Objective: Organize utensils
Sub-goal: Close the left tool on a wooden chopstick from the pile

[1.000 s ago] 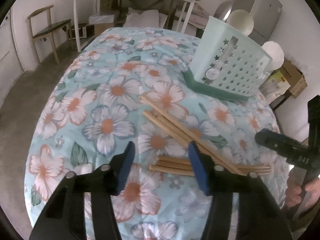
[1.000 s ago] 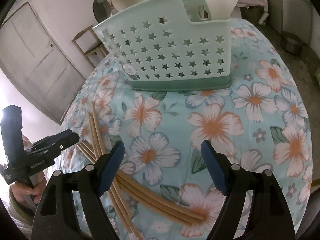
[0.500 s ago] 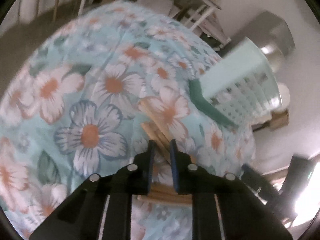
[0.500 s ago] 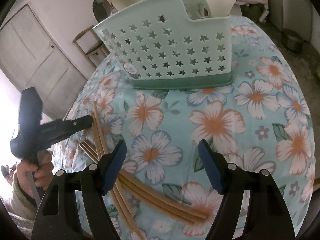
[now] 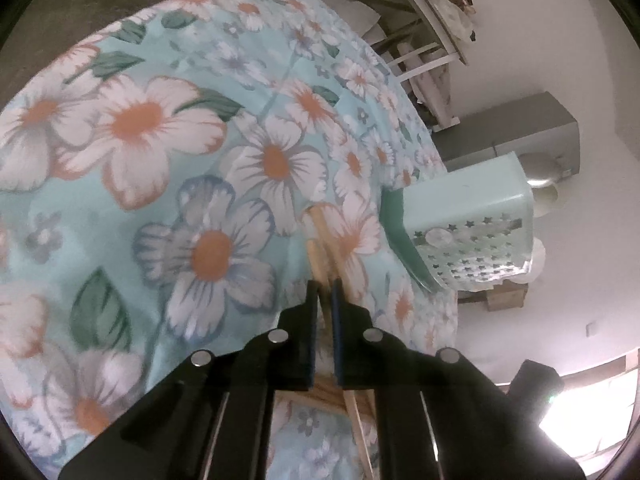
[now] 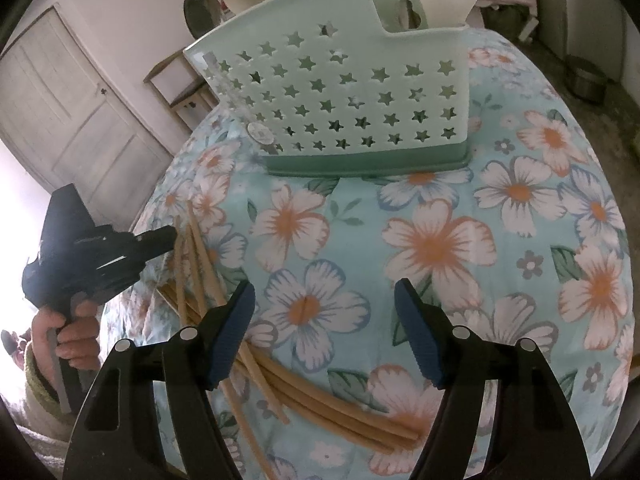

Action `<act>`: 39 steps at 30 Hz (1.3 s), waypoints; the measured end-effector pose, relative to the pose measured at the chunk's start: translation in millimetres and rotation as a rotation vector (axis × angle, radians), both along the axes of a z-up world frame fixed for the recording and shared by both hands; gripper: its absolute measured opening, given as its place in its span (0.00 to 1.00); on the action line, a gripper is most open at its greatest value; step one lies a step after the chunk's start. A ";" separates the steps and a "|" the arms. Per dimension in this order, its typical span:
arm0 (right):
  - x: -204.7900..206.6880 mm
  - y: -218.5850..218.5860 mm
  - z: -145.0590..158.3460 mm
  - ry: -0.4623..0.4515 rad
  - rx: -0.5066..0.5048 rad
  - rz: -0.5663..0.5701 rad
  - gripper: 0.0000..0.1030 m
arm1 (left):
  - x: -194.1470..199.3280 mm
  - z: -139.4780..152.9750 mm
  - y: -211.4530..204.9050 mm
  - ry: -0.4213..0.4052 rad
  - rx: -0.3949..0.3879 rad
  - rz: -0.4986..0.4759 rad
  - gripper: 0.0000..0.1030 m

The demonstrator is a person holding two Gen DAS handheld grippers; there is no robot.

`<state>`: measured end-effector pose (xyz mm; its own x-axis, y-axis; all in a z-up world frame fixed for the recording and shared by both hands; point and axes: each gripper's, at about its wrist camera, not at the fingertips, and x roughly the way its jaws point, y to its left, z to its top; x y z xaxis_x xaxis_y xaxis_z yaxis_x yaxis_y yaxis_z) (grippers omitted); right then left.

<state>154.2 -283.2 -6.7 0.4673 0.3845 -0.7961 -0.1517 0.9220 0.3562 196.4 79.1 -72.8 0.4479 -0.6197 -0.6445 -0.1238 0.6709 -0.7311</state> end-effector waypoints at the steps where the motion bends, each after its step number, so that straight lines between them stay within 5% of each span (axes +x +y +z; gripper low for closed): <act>1: 0.5 0.2 0.1 0.000 -0.001 0.000 0.66 | -2.5 1.7 2.9 -0.001 0.003 0.004 0.03; 8: 0.2 0.4 0.7 -0.002 0.004 0.001 0.66 | -5.9 3.3 27.3 0.021 0.100 0.041 0.03; 16: -1.3 5.3 5.9 -0.013 0.002 0.013 0.66 | 1.3 4.4 20.0 0.046 0.031 -0.004 0.12; 23: -1.8 4.9 6.8 -0.010 0.001 0.010 0.66 | 6.1 5.3 -8.6 0.063 0.059 -0.095 0.14; 39: -2.2 -6.9 4.8 -0.005 0.022 -0.006 0.66 | 11.3 -12.3 -6.3 0.130 0.026 -0.037 0.09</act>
